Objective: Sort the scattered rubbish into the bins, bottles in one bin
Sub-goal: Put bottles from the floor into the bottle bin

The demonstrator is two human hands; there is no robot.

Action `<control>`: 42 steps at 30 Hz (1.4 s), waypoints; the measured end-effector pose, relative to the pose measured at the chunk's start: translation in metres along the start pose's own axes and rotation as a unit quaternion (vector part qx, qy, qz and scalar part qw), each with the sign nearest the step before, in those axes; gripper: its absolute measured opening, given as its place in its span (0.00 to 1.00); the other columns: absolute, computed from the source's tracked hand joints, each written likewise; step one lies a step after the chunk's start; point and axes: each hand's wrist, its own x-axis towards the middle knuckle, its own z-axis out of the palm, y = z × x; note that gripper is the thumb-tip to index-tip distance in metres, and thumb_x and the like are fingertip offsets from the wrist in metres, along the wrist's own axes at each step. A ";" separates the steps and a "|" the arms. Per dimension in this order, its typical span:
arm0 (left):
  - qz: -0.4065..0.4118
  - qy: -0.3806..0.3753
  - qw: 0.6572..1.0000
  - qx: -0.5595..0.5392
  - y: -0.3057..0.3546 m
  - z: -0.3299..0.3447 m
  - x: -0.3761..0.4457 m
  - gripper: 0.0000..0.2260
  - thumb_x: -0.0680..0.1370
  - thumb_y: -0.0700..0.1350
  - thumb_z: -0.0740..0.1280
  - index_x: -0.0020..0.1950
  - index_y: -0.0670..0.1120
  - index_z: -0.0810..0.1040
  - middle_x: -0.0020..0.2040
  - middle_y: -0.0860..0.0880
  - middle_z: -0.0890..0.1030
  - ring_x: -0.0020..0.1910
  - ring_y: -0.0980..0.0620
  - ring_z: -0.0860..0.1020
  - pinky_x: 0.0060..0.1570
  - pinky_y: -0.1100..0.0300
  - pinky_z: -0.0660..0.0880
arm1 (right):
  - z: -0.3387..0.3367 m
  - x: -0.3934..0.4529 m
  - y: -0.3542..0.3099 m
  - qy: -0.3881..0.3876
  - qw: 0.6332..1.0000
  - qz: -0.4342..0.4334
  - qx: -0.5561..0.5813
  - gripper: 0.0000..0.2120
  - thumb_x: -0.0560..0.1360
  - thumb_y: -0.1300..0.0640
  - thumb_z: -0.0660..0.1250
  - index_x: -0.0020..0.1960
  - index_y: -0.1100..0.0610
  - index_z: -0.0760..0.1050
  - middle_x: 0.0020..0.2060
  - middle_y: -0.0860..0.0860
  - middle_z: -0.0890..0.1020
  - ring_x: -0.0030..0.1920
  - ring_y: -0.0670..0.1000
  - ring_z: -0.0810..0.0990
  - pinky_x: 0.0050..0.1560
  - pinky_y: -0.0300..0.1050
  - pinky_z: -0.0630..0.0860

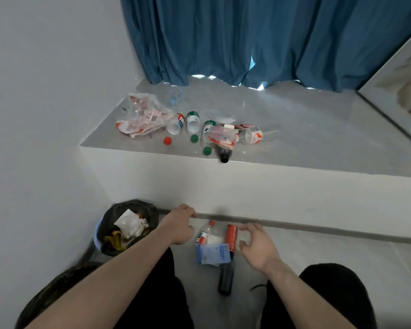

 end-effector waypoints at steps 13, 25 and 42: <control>-0.069 -0.152 0.985 0.045 0.018 0.090 0.129 0.15 0.72 0.50 0.68 0.59 0.52 0.81 0.62 0.49 0.81 0.58 0.48 0.79 0.55 0.57 0.76 | -0.020 0.148 0.043 -0.136 0.987 0.040 -0.069 0.25 0.76 0.53 0.68 0.72 0.55 0.71 0.69 0.56 0.74 0.66 0.57 0.76 0.63 0.44 0.73; -0.232 -0.223 0.946 -0.030 -0.052 0.223 0.218 0.19 0.77 0.48 0.65 0.68 0.47 0.74 0.67 0.46 0.69 0.64 0.43 0.74 0.65 0.53 0.72 | 0.119 0.312 0.109 -0.246 0.954 0.163 -0.051 0.32 0.74 0.50 0.64 0.76 0.56 0.64 0.68 0.60 0.73 0.64 0.60 0.77 0.63 0.50 0.76; -0.435 -0.227 0.843 -0.218 0.009 0.248 0.070 0.18 0.75 0.46 0.66 0.65 0.48 0.75 0.67 0.48 0.68 0.62 0.45 0.74 0.62 0.52 0.74 | 0.105 0.243 0.111 -0.354 0.923 0.068 -0.134 0.29 0.76 0.55 0.69 0.74 0.53 0.63 0.70 0.55 0.68 0.64 0.57 0.75 0.60 0.48 0.73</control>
